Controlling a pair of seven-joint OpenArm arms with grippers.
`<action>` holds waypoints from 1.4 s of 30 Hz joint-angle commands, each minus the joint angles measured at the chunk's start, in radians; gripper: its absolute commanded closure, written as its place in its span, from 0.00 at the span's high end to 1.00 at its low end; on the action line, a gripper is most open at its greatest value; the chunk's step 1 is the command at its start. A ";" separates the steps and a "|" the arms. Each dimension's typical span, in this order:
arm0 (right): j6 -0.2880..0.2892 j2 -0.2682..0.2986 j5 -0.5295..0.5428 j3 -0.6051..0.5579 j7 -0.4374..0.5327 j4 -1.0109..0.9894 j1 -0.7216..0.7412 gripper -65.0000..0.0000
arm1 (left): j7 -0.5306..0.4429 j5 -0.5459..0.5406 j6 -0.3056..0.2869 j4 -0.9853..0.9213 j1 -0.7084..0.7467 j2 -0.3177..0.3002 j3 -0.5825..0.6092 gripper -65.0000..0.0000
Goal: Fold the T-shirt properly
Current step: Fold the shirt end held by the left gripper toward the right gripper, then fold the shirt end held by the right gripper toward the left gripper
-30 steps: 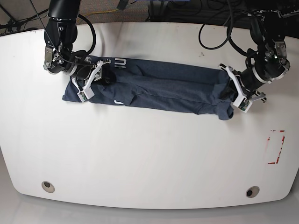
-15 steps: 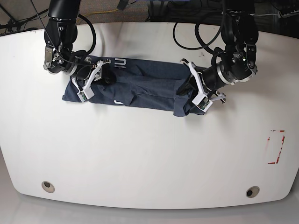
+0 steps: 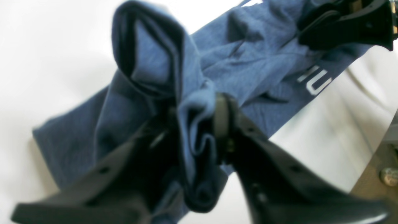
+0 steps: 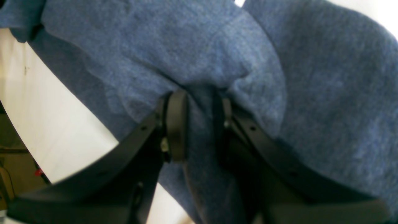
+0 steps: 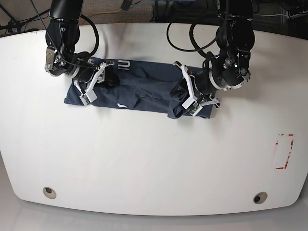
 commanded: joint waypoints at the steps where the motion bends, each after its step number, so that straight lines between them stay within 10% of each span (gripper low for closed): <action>1: -0.006 0.011 -0.022 0.001 -0.017 0.010 0.004 0.21 | -0.030 -0.020 0.002 0.017 -0.021 0.002 0.015 0.31; 13: -0.006 0.029 -0.015 0.001 -0.017 0.010 0.027 0.21 | -0.030 -0.020 -0.006 0.041 -0.040 0.002 0.195 0.38; 22: -0.006 0.049 0.019 0.050 -0.034 0.094 0.038 0.23 | -0.030 -0.020 0.000 0.057 -0.037 -0.028 -0.017 0.38; 30: -0.006 0.052 0.150 0.280 -0.177 0.174 0.067 0.66 | -0.035 -0.020 -0.001 -0.078 -0.022 -0.119 -0.037 0.38; 42: -0.006 0.106 0.171 0.536 -0.249 -0.084 0.129 0.74 | -0.096 -0.024 -0.003 -0.181 -0.022 -0.145 -0.038 0.38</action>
